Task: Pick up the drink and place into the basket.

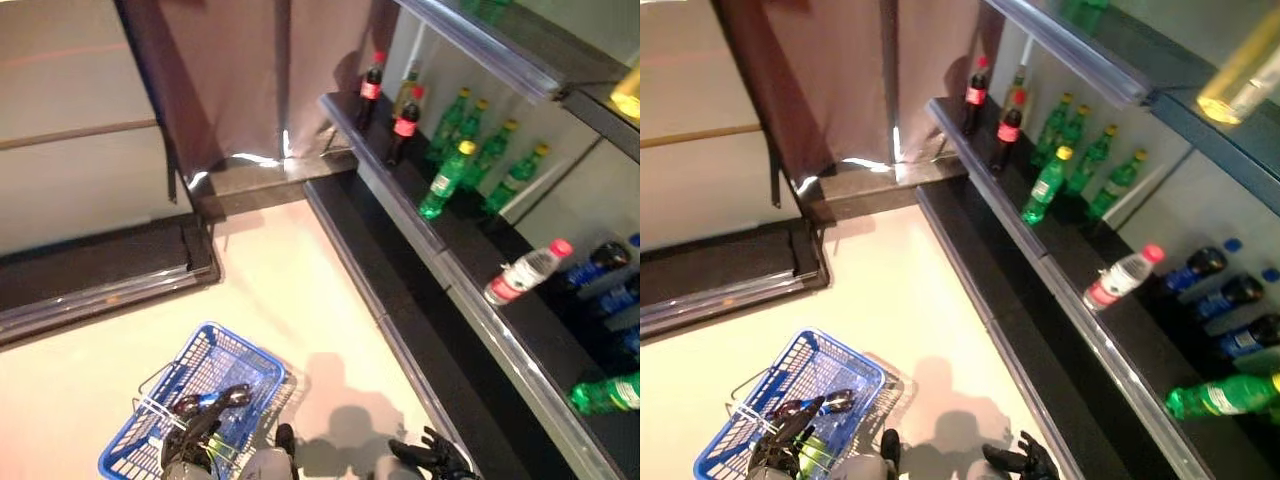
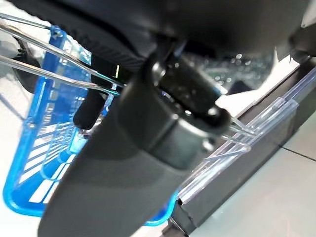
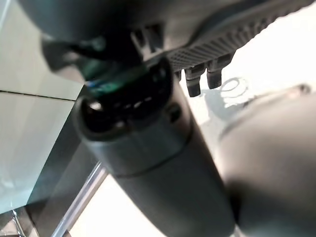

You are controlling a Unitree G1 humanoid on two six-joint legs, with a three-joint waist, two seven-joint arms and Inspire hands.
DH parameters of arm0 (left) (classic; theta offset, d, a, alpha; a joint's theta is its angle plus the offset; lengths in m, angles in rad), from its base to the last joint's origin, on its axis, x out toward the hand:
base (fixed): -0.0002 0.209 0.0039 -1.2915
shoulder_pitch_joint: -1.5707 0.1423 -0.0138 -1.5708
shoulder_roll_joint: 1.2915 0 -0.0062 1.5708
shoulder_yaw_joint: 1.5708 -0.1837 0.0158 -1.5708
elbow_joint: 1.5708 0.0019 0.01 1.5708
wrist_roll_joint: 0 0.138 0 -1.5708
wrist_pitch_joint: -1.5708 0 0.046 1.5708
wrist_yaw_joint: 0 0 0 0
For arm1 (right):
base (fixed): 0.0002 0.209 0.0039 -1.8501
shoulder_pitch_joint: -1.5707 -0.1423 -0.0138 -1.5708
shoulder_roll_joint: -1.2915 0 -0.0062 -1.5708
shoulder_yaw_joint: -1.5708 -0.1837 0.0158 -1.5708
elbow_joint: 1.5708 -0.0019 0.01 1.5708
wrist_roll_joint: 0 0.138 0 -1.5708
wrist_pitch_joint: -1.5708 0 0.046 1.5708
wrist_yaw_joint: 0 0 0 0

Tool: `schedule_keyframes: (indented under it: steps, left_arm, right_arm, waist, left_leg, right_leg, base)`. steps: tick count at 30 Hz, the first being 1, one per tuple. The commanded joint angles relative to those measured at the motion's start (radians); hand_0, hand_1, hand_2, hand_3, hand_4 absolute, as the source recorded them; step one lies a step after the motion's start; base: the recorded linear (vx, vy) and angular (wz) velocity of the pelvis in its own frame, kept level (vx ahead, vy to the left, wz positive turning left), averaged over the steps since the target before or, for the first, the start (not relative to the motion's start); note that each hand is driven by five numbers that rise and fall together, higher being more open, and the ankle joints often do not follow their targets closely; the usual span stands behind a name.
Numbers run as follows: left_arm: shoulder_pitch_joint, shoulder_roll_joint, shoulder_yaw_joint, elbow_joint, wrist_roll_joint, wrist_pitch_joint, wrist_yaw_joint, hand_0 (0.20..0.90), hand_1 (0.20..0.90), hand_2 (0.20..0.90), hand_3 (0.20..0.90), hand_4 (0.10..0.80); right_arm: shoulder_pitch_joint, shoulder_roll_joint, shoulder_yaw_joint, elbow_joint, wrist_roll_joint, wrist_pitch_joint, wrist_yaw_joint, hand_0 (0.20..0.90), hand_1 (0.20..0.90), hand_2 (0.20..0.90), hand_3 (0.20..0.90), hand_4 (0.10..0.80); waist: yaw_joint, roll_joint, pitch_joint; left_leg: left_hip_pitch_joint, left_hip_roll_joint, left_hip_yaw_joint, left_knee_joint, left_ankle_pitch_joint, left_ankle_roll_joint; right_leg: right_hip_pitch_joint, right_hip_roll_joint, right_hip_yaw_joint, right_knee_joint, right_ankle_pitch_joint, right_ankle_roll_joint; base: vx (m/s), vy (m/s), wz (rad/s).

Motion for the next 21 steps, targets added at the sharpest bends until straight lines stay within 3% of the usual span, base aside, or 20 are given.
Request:
schedule_keyframes:
  steps: [1,4,7,9,10,11,12,14,15,16,18,20,21]
  left_arm:
    - [-0.113,-0.003,-0.025,-0.101,0.081,-0.148,-0.079,0.300,0.300,0.300,0.200,0.100]
    - [-0.123,-0.035,-0.030,-0.044,0.082,-0.145,-0.111,0.300,0.300,0.300,0.200,0.100]
    - [-0.104,-0.049,-0.039,-0.005,0.102,-0.153,-0.122,0.300,0.300,0.300,0.200,0.100]
    - [-0.078,-0.050,-0.034,0.023,0.120,-0.157,-0.116,0.300,0.300,0.300,0.200,0.100]
    - [-0.074,-0.050,-0.037,0.036,0.123,-0.157,-0.113,0.300,0.300,0.300,0.200,0.100]
    - [-0.071,-0.050,-0.041,0.057,0.130,-0.152,-0.105,0.300,0.300,0.300,0.200,0.100]
    - [-0.073,-0.055,-0.041,0.092,0.142,-0.141,-0.079,0.300,0.300,0.300,0.200,0.100]
    - [-0.082,-0.063,-0.039,0.159,0.142,-0.144,-0.062,0.300,0.300,0.300,0.200,0.100]
    - [-0.083,-0.068,-0.028,0.186,0.147,-0.153,-0.068,0.300,0.300,0.300,0.200,0.100]
    - [-0.087,-0.073,-0.007,0.220,0.138,-0.157,-0.068,0.300,0.300,0.300,0.200,0.100]
    - [-0.091,-0.063,0.023,0.267,0.065,-0.151,-0.079,0.300,0.300,0.300,0.200,0.100]
    - [-0.086,-0.056,0.058,0.299,0.072,-0.145,-0.098,0.300,0.300,0.300,0.200,0.100]
    - [-0.072,-0.052,0.078,0.316,0.068,-0.144,-0.108,0.300,0.300,0.300,0.200,0.100]
  right_arm:
    - [0.054,-0.081,-0.029,0.128,0.029,-0.021,-0.021,0.900,0.900,0.900,0.900,0.800]
    - [0.022,-0.084,-0.042,0.188,0.064,-0.021,-0.018,0.900,0.900,0.900,0.900,0.800]
    - [0.004,-0.078,-0.051,0.199,0.055,-0.002,-0.024,0.900,0.900,0.900,0.900,0.800]
    - [0.015,-0.076,-0.063,0.207,0.043,-0.002,-0.024,0.900,0.900,0.900,0.900,0.800]
    - [0.019,-0.077,-0.067,0.213,0.042,-0.004,-0.024,0.900,0.900,0.900,0.900,0.800]
    - [0.025,-0.077,-0.070,0.218,0.048,-0.001,-0.032,0.900,0.900,0.900,0.900,0.800]
    - [0.034,-0.074,-0.073,0.204,0.053,0.021,-0.053,0.900,0.900,0.900,0.900,0.800]
    - [0.043,-0.083,-0.063,0.202,0.014,-0.011,-0.041,0.900,0.900,0.900,0.900,0.800]
    - [0.042,-0.088,-0.055,0.200,-0.007,-0.032,-0.037,0.900,0.900,0.900,0.900,0.800]
    - [0.027,-0.092,-0.041,0.191,-0.030,-0.040,-0.041,0.900,0.900,0.900,0.900,0.800]
    - [0.003,-0.102,-0.028,0.188,-0.025,-0.065,-0.026,0.900,0.900,0.900,0.900,0.800]
    - [-0.032,-0.107,-0.015,0.188,-0.020,-0.075,-0.016,0.900,0.900,0.900,0.900,0.800]
    - [-0.056,-0.109,-0.004,0.198,-0.020,-0.073,-0.012,0.900,0.900,0.900,0.900,0.800]
  waist:
    - [-0.010,0.005,-0.069]
    - [-0.015,-0.004,-0.061]
    - [-0.023,-0.012,-0.042]
    - [-0.037,-0.005,-0.047]
    - [-0.044,0.004,-0.051]
    - [-0.059,0.013,-0.065]
    - [-0.077,0.021,-0.083]
    - [-0.090,0.022,-0.097]
    - [-0.086,0.018,-0.098]
    - [-0.071,0.008,-0.096]
    - [-0.044,-0.010,-0.086]
    - [-0.009,-0.020,-0.068]
    - [0.012,-0.014,-0.065]
  left_leg:
    - [-0.013,-0.044,0.043,0.152,-0.143,-0.052]
    - [-0.029,-0.079,0.035,0.206,-0.184,-0.051]
    - [-0.007,-0.094,0.053,0.304,-0.271,-0.044]
    - [0.036,-0.085,0.080,0.399,-0.305,-0.048]
    - [0.055,-0.069,0.085,0.442,-0.300,-0.055]
    - [0.076,-0.044,0.085,0.514,-0.258,-0.075]
    - [0.090,-0.010,0.066,0.622,-0.160,-0.114]
    - [0.057,-0.002,0.035,0.802,-0.056,-0.146]
    - [0.022,-0.011,0.031,0.883,-0.032,-0.147]
    - [-0.058,-0.012,0.047,0.930,-0.060,-0.120]
    - [-0.197,-0.012,0.043,0.909,-0.118,-0.067]
    - [-0.220,-0.010,-0.002,0.717,-0.146,-0.041]
    - [-0.188,0.031,-0.067,0.439,-0.091,-0.070]
  right_leg:
    - [0.040,0.056,0.040,-0.326,0.267,0.011]
    - [-0.023,0.064,0.027,-0.398,0.362,0.029]
    - [-0.095,0.042,-0.049,-0.375,0.412,0.045]
    - [-0.116,0.039,-0.102,-0.330,0.395,0.026]
    - [-0.110,0.047,-0.099,-0.322,0.379,0.012]
    - [-0.108,0.060,-0.082,-0.306,0.354,-0.011]
    - [-0.107,0.077,-0.067,-0.278,0.329,-0.039]
    - [-0.078,0.079,-0.072,-0.271,0.300,-0.076]
    - [-0.060,0.077,-0.075,-0.275,0.293,-0.083]
    - [-0.025,0.078,-0.050,-0.282,0.278,-0.087]
    - [0.015,0.073,0.014,-0.275,0.257,-0.077]
    - [0.054,0.065,0.074,-0.268,0.235,-0.066]
    - [0.089,0.075,0.124,-0.279,0.213,-0.056]
  base:
    - [0.353,0.100,0.73]
    - [0.363,0.072,0.53]
    - [0.483,0.060,0.21]
    - [0.637,0.067,-0.18]
    - [0.591,0.034,-0.32]
    - [0.513,-0.001,-0.16]
    - [0.546,-0.005,0.01]
    - [0.532,0.010,0.26]
    - [0.504,0.018,0.37]
    - [0.439,0.044,0.02]
    - [0.423,0.121,-0.67]
    - [0.458,0.238,-1.00]
    - [0.560,0.314,-1.07]
